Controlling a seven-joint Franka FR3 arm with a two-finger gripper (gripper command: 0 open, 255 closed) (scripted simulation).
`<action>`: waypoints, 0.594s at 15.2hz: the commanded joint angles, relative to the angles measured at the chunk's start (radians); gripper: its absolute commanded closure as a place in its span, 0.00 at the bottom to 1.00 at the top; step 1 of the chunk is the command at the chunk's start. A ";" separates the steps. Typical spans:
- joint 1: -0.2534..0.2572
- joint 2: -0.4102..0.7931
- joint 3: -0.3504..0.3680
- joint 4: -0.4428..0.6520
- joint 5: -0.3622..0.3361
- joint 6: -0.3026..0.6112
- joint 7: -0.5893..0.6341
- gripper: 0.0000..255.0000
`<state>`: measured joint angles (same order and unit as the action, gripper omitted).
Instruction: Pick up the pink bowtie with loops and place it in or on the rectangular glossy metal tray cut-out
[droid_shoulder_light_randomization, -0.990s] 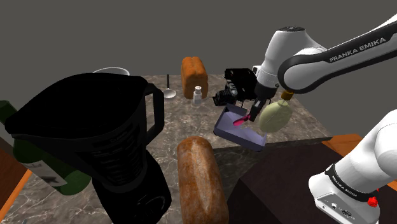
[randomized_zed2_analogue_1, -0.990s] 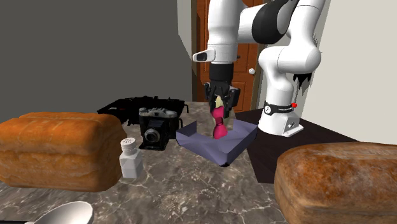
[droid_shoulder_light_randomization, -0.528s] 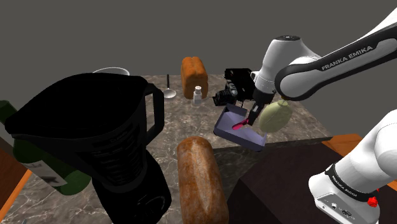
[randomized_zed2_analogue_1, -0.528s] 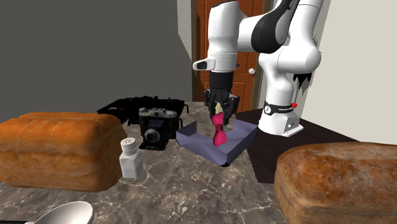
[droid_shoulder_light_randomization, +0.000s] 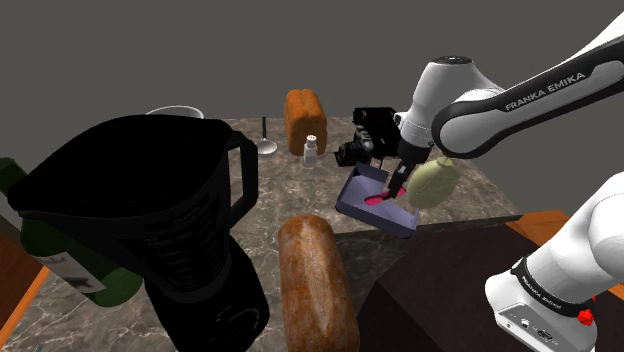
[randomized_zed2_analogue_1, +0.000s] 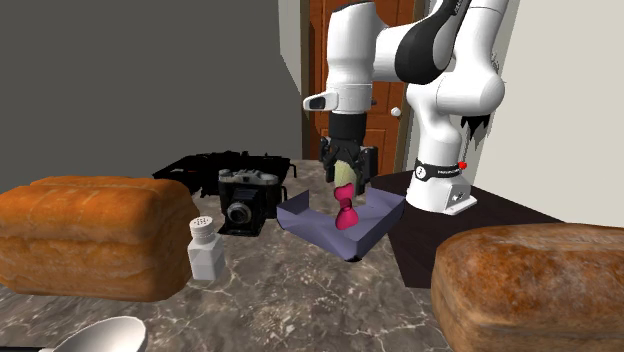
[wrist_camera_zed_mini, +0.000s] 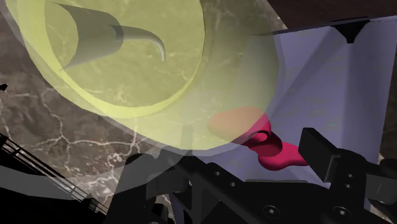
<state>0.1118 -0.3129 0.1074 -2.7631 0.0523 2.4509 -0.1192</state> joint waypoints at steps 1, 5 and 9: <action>0.000 0.000 0.000 0.000 0.000 0.000 0.000 0.00; 0.002 -0.063 -0.004 0.026 0.002 -0.089 -0.003 0.00; 0.003 -0.111 -0.007 0.055 0.003 -0.166 -0.004 0.00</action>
<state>0.1139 -0.4169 0.1004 -2.7107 0.0546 2.2958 -0.1233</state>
